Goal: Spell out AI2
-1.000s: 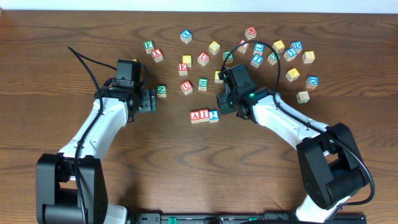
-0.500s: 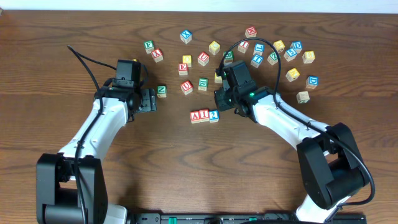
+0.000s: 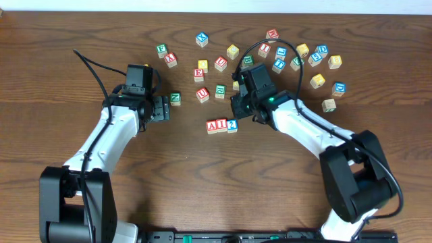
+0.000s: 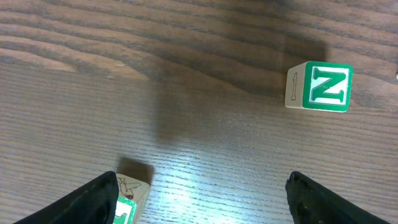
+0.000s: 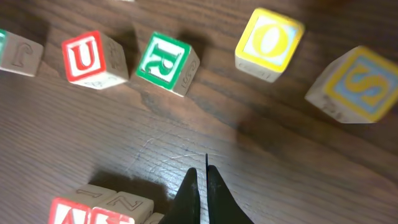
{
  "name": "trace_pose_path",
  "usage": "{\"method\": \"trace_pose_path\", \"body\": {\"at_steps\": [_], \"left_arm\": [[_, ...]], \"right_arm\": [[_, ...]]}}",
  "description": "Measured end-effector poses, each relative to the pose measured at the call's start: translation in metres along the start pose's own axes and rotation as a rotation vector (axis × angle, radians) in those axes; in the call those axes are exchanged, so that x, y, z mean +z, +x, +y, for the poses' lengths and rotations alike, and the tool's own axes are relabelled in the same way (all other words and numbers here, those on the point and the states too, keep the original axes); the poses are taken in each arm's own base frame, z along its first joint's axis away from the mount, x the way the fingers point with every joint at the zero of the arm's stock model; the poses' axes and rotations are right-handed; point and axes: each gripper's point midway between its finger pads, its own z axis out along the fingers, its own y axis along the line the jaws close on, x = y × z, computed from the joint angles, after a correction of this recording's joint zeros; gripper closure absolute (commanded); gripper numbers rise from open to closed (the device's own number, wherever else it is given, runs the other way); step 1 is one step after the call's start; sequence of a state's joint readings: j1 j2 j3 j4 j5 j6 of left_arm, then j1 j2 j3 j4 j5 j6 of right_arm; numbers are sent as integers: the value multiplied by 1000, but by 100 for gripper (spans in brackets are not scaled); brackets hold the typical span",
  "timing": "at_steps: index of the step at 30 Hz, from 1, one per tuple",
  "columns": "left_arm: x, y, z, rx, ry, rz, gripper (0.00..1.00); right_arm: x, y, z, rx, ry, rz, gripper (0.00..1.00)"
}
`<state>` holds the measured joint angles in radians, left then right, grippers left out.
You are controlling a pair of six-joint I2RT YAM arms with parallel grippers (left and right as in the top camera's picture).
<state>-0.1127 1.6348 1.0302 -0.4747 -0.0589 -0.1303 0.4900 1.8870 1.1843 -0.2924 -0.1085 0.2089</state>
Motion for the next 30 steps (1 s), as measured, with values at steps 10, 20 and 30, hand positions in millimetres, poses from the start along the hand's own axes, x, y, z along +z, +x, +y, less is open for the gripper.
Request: {"method": "trace_pose_path", "body": {"at_steps": [10,20,30], "left_arm": [[0,-1,0,0,1,-3,16],[0,-1,0,0,1,-3,16],[0,-1,0,0,1,-3,15]], "right_arm": [[18,1,18,-28,-28,32,99],[20,5,29,-47,-41,53,99],[21,12,42,-70,-53,69,99]]}}
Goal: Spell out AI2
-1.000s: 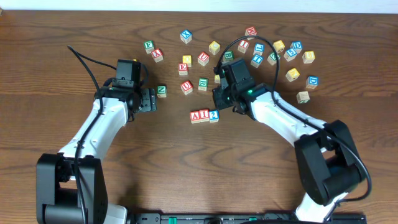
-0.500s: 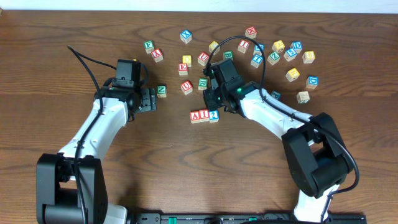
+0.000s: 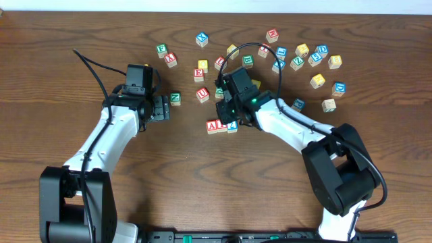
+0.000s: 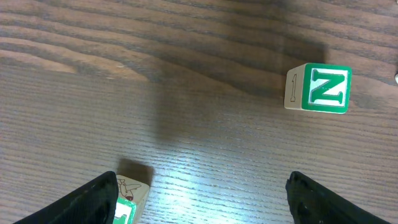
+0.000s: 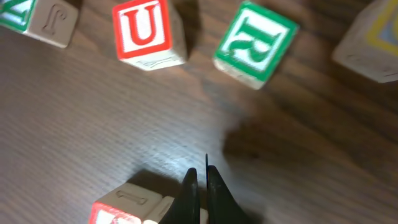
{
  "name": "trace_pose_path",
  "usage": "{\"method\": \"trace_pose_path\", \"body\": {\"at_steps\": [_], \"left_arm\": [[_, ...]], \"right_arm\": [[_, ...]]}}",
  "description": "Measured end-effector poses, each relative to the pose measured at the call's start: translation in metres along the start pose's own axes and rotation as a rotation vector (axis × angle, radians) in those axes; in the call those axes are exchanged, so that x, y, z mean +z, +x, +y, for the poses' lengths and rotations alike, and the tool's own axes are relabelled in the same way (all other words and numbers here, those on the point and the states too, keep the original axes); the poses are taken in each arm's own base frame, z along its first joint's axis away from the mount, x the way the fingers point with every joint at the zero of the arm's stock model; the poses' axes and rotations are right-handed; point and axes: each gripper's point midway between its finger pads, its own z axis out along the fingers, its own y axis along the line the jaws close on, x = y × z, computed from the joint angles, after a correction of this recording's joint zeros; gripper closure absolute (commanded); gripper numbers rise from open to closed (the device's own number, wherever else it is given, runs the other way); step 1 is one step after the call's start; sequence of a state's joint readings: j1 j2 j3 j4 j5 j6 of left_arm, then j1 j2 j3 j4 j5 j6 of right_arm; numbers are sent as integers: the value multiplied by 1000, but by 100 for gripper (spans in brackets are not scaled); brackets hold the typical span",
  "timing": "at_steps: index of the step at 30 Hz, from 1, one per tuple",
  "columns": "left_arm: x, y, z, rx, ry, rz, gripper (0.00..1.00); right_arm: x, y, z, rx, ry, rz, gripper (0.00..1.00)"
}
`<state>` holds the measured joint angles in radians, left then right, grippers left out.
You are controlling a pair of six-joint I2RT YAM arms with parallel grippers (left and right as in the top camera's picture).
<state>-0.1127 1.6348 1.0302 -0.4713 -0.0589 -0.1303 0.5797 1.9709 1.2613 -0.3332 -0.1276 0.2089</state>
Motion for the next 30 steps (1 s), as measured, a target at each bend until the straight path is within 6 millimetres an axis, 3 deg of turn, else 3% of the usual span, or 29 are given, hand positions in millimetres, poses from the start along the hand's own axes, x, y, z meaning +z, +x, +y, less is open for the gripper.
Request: {"method": "trace_pose_path", "body": {"at_steps": [7,30], "left_arm": [[0,0,0,0,0,0,15],[0,0,0,0,0,0,15]], "right_arm": [[1,7,11,-21,-9,21,99],[1,19,9,-11,1,69,99]]}}
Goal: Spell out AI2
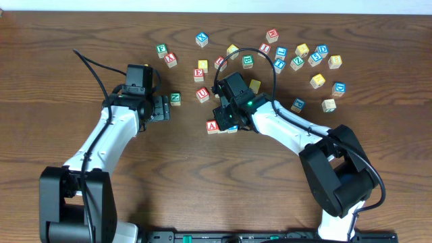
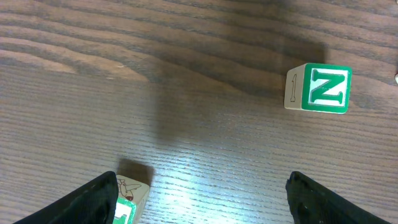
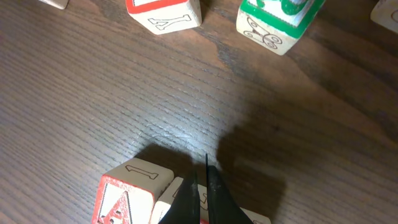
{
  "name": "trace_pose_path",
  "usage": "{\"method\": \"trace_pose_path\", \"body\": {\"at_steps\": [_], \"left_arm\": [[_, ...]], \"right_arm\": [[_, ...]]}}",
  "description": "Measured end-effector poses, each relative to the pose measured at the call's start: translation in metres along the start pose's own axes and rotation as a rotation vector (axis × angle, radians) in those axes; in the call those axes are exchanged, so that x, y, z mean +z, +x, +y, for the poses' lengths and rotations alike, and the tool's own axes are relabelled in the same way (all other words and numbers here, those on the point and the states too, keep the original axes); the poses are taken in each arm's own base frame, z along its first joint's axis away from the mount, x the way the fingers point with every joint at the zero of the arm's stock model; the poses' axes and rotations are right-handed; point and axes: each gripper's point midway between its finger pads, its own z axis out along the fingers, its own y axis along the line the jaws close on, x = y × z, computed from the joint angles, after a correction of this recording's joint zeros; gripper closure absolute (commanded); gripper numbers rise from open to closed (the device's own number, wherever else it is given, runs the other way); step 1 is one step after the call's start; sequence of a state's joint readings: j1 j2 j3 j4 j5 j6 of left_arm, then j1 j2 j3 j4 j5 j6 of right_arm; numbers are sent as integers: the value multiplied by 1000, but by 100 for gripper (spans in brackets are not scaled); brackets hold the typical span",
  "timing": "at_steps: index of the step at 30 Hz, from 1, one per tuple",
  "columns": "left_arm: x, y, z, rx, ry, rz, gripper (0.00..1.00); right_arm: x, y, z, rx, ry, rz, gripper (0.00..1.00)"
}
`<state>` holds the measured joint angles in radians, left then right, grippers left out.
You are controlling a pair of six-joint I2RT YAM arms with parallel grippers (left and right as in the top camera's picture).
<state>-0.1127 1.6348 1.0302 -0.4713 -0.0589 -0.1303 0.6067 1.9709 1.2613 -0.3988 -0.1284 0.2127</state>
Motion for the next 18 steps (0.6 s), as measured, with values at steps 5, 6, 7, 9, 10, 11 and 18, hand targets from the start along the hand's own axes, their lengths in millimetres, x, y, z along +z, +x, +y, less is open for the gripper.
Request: {"method": "trace_pose_path", "body": {"at_steps": [5,6,7,9,10,11,18], "left_arm": [[0,0,0,0,0,0,15],[0,0,0,0,0,0,15],[0,0,0,0,0,-1,15],[0,0,0,0,0,-1,15],[0,0,0,0,0,-1,15],[0,0,0,0,0,-1,15],[0,0,0,0,0,-1,15]], "right_arm": [[0,0,0,0,0,2,99],[0,0,0,1,0,2,99],[0,0,0,0,0,2,99],[0,0,0,0,0,2,99],[0,0,0,0,0,0,99],[0,-1,0,0,-1,-3,99],[0,-14,4,-7,-15,-55,99]]}}
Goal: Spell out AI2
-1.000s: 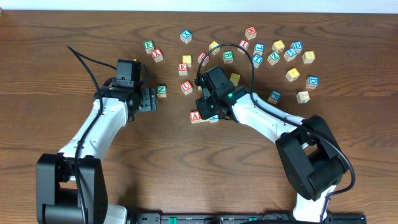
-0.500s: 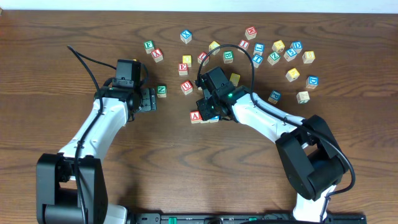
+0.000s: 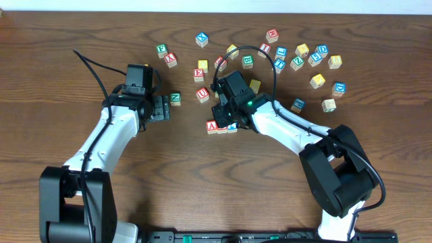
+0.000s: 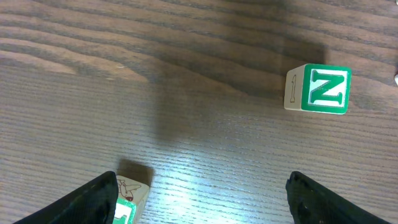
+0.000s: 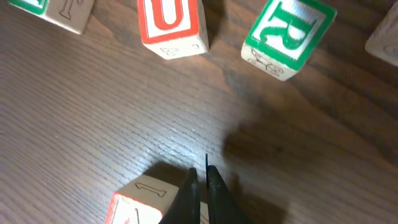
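Note:
The row of blocks reads A [image 3: 211, 125], I [image 3: 221, 127] and 2 [image 3: 231, 126] at the table's middle. My right gripper [image 3: 223, 119] is shut, its tips just behind the row over the I block. In the right wrist view the shut fingers [image 5: 200, 180] point at the back of the red A block [image 5: 140, 202], and the I and 2 blocks are mostly hidden below them. My left gripper [image 3: 165, 108] stands open to the left with nothing between its fingers [image 4: 202, 199]. A green N block [image 4: 318, 88] lies ahead of it.
Loose blocks lie scattered behind the row: red U [image 5: 171, 18], green R [image 5: 289, 37] and several more toward the back right [image 3: 317, 57]. A small green block [image 4: 127, 200] sits against the left gripper's left finger. The wooden table [image 3: 202, 182] runs bare toward the front.
My right gripper has drawn back a little from the row, so the U and R blocks show more fully in its wrist view. It stays shut. The row and the left arm have not moved.
The A, I, 2 row stood in place throughout. My shut right gripper was right of and behind the row, then closer above it, then low over the I and 2 blocks, and now slightly back. The left gripper stayed open by the N block.

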{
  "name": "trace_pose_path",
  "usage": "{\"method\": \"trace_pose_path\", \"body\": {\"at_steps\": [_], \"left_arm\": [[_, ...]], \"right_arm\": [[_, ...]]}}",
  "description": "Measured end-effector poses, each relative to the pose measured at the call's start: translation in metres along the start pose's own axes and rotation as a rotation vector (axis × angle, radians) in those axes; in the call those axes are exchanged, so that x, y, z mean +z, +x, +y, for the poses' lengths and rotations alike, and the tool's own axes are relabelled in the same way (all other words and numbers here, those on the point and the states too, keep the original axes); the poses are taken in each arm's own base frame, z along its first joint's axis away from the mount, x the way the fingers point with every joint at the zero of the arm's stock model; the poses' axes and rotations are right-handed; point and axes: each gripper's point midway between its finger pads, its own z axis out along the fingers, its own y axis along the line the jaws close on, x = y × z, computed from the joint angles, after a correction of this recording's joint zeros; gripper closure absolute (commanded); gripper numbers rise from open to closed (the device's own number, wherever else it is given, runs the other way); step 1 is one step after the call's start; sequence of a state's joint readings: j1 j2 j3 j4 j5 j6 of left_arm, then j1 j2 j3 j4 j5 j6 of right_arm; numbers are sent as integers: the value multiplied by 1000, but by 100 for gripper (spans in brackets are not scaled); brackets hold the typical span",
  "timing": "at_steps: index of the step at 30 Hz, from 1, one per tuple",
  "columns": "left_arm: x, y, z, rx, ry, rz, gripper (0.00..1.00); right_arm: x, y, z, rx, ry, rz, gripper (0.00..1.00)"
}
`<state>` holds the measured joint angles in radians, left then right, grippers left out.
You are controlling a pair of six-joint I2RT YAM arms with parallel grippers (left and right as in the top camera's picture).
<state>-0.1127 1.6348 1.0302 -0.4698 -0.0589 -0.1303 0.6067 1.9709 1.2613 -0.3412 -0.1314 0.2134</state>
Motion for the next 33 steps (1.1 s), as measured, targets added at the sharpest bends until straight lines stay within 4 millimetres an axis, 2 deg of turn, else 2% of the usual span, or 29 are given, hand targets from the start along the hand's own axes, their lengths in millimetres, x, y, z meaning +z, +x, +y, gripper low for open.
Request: {"method": "trace_pose_path", "body": {"at_steps": [12,20,33], "left_arm": [[0,0,0,0,0,-1,15],[0,0,0,0,0,0,15],[0,0,0,0,0,0,15]], "right_arm": [[0,-3,9,-7,-34,-12,99],[3,6,37,-58,-69,5,99],[3,7,37,-58,-66,9,99]]}}
